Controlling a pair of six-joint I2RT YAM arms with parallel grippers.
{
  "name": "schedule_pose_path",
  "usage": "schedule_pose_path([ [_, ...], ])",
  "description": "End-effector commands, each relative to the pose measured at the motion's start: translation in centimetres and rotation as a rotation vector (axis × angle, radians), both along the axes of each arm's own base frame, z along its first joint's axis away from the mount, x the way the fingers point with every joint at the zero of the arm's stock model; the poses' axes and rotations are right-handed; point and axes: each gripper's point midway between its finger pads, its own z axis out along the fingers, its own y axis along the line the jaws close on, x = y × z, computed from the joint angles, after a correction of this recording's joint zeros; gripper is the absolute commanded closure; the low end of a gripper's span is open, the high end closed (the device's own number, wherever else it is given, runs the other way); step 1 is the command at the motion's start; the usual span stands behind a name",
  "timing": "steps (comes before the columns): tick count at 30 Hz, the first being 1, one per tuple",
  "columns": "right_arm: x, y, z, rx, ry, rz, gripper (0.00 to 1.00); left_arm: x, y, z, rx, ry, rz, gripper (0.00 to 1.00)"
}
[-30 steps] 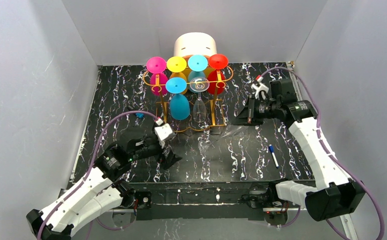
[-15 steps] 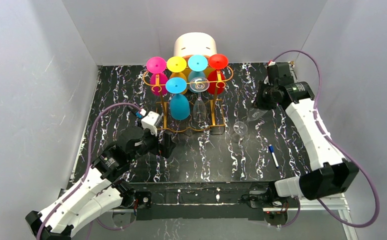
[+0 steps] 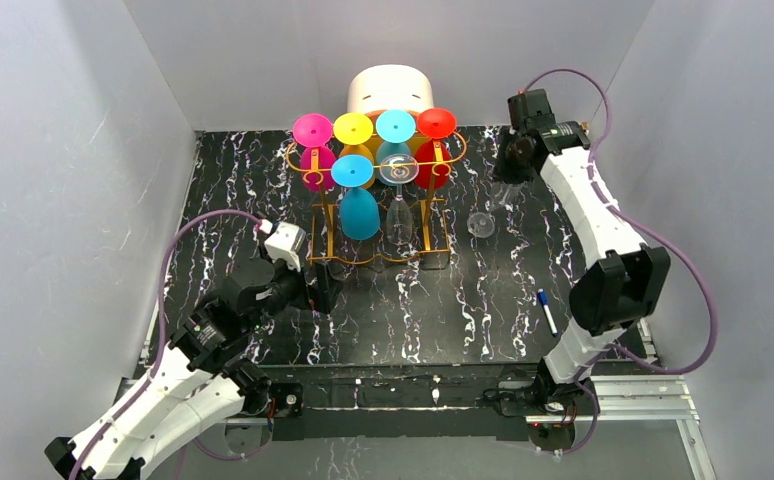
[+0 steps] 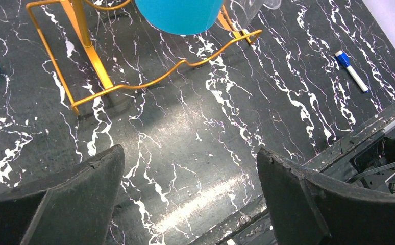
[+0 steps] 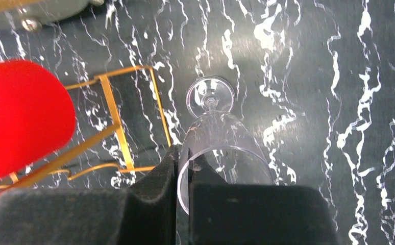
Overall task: Take the wine glass off the wine glass rack
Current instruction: Place the wine glass at the center of the board.
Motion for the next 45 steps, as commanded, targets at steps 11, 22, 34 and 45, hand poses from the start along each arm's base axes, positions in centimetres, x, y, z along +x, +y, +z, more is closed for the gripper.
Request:
schedule_pose_path([
  [11,5.0,2.3,-0.8,-0.199,0.03,0.09,0.99,0.0,0.6,0.4,-0.013,0.073,0.073,0.02],
  [22,4.4,1.6,-1.8,-0.251,0.068,0.125,0.99,0.2,0.5,0.5,0.008,0.08,0.07,0.02],
  [34,4.3,0.9,-2.1,-0.211,0.086,0.131,0.89,0.1,0.7,0.8,0.013,0.08,0.074,0.02],
  [45,4.7,1.3,0.3,-0.17,0.039,0.14,0.55,0.1,0.3,1.0,0.014,0.087,0.061,0.02],
])
